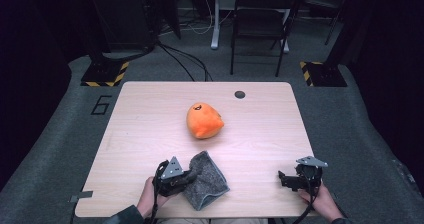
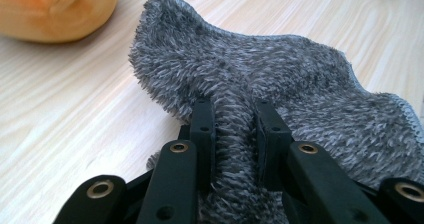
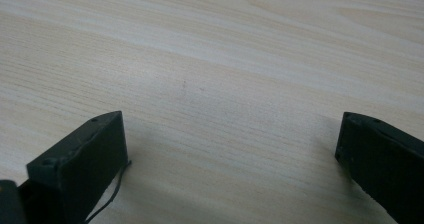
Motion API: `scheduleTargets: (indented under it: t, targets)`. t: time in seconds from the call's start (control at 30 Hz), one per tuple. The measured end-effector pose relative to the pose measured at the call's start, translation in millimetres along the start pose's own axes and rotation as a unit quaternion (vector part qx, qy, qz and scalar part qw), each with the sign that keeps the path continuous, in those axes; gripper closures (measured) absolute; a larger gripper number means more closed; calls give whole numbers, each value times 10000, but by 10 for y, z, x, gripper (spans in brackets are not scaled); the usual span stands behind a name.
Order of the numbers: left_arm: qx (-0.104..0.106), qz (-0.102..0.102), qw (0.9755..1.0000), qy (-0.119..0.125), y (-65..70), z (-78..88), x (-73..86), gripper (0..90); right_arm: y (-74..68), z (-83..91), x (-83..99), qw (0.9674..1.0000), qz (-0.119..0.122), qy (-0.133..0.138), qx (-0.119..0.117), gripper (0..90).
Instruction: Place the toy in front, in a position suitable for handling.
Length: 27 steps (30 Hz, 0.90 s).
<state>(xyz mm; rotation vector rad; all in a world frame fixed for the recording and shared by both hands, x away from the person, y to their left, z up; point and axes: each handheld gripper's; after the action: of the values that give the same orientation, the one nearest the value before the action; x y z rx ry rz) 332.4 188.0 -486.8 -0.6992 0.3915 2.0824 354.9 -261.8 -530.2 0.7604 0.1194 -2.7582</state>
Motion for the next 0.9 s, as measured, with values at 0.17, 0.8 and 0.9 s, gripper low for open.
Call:
scheduleTargets:
  t: [0.17,0.8,0.9]
  targets:
    - [39,-49,10000,69,-8,-58,-123,744,0,0,0,10000,1,0,0,0]
    - [326,-306,9988,222,9,-397,-707,739,0,0,0,10000,1,2,1,0]
    - [343,-315,9987,206,-12,-499,-771,737,0,0,0,10000,0,1,0,0]
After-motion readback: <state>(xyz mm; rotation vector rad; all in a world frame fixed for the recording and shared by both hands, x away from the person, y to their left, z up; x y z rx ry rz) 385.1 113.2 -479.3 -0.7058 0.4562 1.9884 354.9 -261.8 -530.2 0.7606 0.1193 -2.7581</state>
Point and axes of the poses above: each handheld gripper's, and its own axes: z roughly backward along the jaws, x roughly out of its underside, y roughly to its right, and after that the axes turned 15 degrees about -y, right-handed
